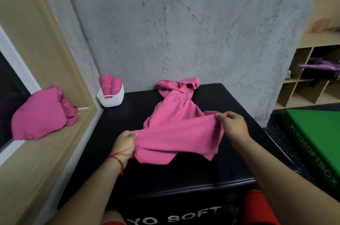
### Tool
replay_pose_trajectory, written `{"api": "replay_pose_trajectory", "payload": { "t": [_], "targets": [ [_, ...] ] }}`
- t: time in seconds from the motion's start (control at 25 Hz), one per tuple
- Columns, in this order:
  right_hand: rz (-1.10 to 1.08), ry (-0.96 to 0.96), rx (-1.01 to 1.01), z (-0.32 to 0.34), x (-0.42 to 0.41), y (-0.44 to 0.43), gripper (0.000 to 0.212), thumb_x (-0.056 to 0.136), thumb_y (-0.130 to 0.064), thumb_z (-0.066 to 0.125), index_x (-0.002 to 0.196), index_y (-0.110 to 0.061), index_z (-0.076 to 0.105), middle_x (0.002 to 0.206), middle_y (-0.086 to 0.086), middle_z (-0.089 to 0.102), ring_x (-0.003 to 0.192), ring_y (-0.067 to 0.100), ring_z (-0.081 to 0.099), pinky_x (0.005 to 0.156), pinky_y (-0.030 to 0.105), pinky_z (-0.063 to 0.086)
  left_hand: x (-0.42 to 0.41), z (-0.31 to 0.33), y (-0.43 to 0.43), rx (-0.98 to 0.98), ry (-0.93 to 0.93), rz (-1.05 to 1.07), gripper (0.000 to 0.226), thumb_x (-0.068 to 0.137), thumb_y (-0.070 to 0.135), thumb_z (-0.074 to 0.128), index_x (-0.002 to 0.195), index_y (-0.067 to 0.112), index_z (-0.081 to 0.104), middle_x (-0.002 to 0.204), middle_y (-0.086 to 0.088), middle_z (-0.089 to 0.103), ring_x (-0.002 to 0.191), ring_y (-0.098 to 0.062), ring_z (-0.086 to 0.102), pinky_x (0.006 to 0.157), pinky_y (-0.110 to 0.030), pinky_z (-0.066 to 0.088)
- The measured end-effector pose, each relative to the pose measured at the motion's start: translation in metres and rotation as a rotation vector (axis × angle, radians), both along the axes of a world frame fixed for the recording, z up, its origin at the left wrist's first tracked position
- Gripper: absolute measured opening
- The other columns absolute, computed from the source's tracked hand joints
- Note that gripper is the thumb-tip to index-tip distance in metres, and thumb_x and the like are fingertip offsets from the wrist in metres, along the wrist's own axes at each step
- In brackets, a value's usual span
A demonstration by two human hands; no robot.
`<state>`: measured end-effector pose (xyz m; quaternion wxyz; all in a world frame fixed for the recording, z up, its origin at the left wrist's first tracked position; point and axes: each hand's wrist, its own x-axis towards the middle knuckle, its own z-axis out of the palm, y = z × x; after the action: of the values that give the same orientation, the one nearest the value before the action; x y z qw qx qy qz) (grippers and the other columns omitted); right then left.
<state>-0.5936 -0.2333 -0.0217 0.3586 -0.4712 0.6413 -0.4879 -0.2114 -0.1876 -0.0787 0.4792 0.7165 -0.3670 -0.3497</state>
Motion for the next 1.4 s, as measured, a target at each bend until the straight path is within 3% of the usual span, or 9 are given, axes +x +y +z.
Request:
{"api": "replay_pose_trajectory", "payload": {
  "t": [0.12,0.24,0.36,0.56,0.68,0.84,0.96,1.24,1.4],
  "targets": [
    [0.223,-0.023,-0.11,0.023,0.012,0.022,0.017,0.1,-0.02,0.07,0.087,-0.009,0.074,0.072,-0.003,0.071,0.063,0.002,0.062,0.062,0.021,0.049,0.022,0.012,0.012,-0.057,-0.158,0.045,0.015,0.101,0.015,0.059,0.088,0.017,0.065,0.093,-0.012,0.071,0.089,-0.03,0.066,0.084,-0.042,0.051],
    [0.399,0.115,-0.008,-0.016,0.023,0.034,0.016,0.099,-0.01,0.068,0.109,-0.016,0.079,0.101,0.003,0.079,0.079,0.007,0.065,0.072,0.016,0.053,0.033,-0.006,0.04,0.151,-0.423,0.031,0.006,0.098,0.013,0.055,0.1,0.015,0.06,0.101,-0.013,0.068,0.102,-0.037,0.066,0.087,-0.039,0.05],
    [0.347,0.412,0.116,-0.076,0.012,0.042,0.028,0.093,-0.023,0.062,0.117,-0.027,0.073,0.123,-0.001,0.074,0.104,0.015,0.069,0.097,0.036,0.055,0.042,-0.033,0.071,0.448,-0.613,-0.067,0.044,0.091,0.016,0.052,0.135,0.018,0.046,0.129,-0.013,0.06,0.114,-0.034,0.063,0.091,-0.037,0.048],
    [-0.033,0.508,0.327,-0.117,-0.033,0.045,0.052,0.097,-0.035,0.057,0.148,-0.025,0.051,0.15,0.012,0.049,0.136,0.041,0.045,0.106,0.056,0.041,0.025,-0.059,0.082,0.583,-0.776,-0.21,0.051,0.09,0.049,0.059,0.133,0.023,0.048,0.134,-0.008,0.047,0.115,-0.029,0.057,0.098,-0.043,0.051],
    [0.016,0.517,0.358,-0.129,-0.061,0.028,0.044,0.1,-0.033,0.053,0.142,-0.022,0.063,0.141,0.011,0.064,0.129,0.039,0.055,0.106,0.049,0.046,0.026,-0.064,0.082,0.606,-0.788,-0.208,0.064,0.088,0.059,0.065,0.139,0.024,0.048,0.137,-0.006,0.042,0.122,-0.03,0.052,0.101,-0.044,0.049],
    [0.155,0.548,0.386,-0.123,-0.069,0.016,0.015,0.096,-0.033,0.069,0.098,-0.024,0.081,0.101,0.003,0.078,0.088,0.025,0.068,0.082,0.035,0.054,0.041,-0.062,0.075,0.627,-0.666,-0.255,0.08,0.08,0.062,0.076,0.143,0.026,0.043,0.137,-0.007,0.04,0.122,-0.031,0.053,0.104,-0.048,0.048],
    [0.209,0.663,0.444,-0.125,-0.069,0.008,0.031,0.095,-0.03,0.065,0.072,-0.013,0.075,0.076,0.004,0.074,0.073,0.024,0.069,0.067,0.032,0.05,0.039,-0.064,0.072,0.644,-0.677,-0.234,0.083,0.08,0.06,0.077,0.145,0.025,0.041,0.14,-0.008,0.039,0.124,-0.031,0.052,0.105,-0.049,0.048],
    [-0.066,0.49,0.172,-0.072,-0.116,0.016,0.024,0.089,-0.032,0.068,0.074,-0.012,0.066,0.074,0.011,0.068,0.079,0.034,0.065,0.069,0.038,0.049,0.045,-0.068,0.068,0.639,-0.61,-0.205,0.086,0.078,0.053,0.083,0.147,0.024,0.041,0.142,-0.008,0.037,0.124,-0.031,0.052,0.104,-0.051,0.049],
    [-0.132,0.568,0.133,-0.062,-0.165,0.03,0.018,0.086,-0.028,0.068,0.074,-0.015,0.064,0.073,0.011,0.068,0.073,0.033,0.065,0.068,0.038,0.054,0.045,-0.064,0.07,0.635,-0.593,-0.211,0.074,0.08,0.051,0.082,0.138,0.024,0.045,0.14,-0.008,0.038,0.12,-0.03,0.054,0.101,-0.049,0.05]
  ]
}}
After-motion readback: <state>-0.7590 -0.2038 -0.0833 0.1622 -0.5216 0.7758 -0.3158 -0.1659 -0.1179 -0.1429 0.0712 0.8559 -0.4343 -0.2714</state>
